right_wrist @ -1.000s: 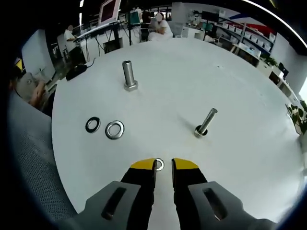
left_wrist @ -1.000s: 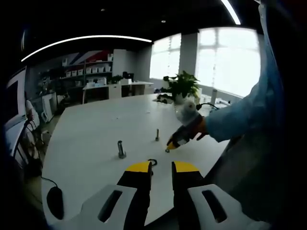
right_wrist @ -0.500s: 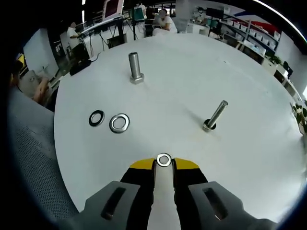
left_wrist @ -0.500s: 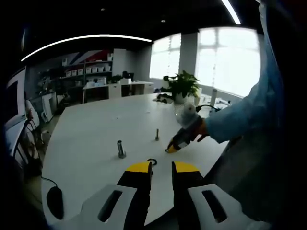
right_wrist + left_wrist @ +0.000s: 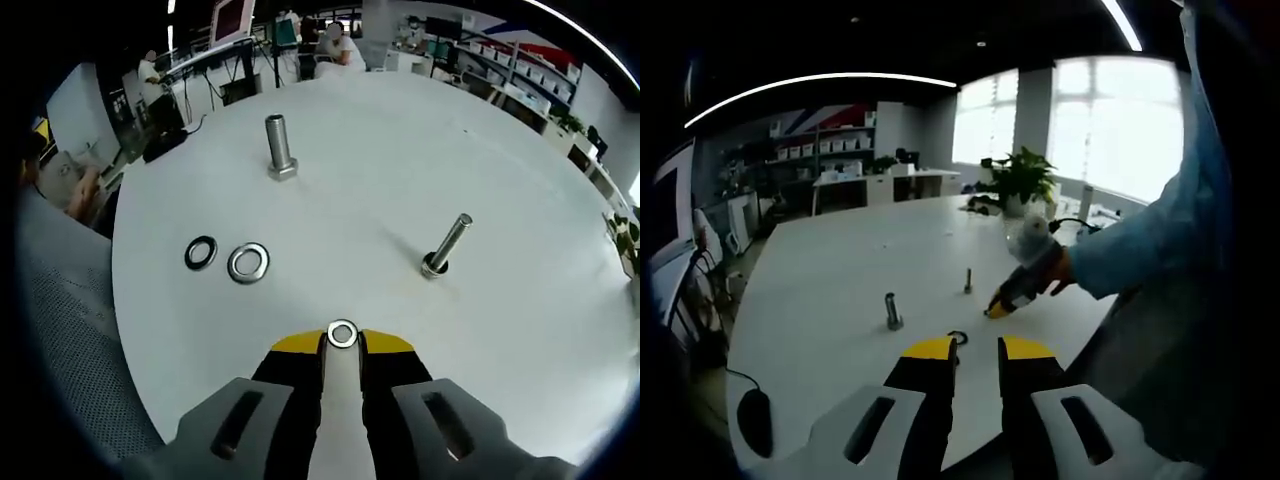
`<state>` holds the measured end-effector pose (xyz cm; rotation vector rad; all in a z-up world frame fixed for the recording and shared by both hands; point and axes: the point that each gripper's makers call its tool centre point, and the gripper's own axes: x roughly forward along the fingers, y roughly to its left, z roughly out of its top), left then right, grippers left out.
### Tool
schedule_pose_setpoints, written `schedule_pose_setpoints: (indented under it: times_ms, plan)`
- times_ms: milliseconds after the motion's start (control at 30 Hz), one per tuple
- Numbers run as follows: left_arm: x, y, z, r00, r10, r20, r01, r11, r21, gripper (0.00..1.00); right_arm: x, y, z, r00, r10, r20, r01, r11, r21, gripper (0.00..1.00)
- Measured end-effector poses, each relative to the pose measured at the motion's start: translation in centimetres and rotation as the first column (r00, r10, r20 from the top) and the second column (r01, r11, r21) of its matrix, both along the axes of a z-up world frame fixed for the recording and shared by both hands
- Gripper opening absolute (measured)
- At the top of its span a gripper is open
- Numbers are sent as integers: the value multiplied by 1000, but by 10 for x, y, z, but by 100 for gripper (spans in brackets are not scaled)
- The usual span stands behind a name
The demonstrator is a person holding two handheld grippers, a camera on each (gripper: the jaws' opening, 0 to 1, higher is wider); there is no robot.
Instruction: Place the washer onto the threaded stud by aligning its center hole with the stud, sliding it down to the base, and recovering from edge contact or off-axis alignment until the washer reaches the visible bottom stop.
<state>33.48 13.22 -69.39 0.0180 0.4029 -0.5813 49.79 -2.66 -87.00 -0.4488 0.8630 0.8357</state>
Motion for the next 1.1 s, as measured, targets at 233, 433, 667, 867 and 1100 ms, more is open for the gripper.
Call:
schedule_pose_setpoints:
  times_ms: [233,433,667,867,1100]
  plan:
    - [0,0,0,1000,0,0,0,1000,0,14,5,1,9,1000,-9,22,9,1000,11,15]
    - [-1,0,0,1000,-1,0,1,1000,1,14,10,0,16,999,-21,40,20,1000,21,15]
    - [-1,0,0,1000,-1,0,1,1000,1,14,18,-1,23,996,-40,75,38,999,29,15]
    - [-1,0,0,1000,-2,-1,2,1000,1,14,25,-4,29,993,-59,106,56,998,34,15]
    - [-1,0,0,1000,-4,-1,4,1000,1,14,36,-8,38,981,-88,171,82,996,42,15]
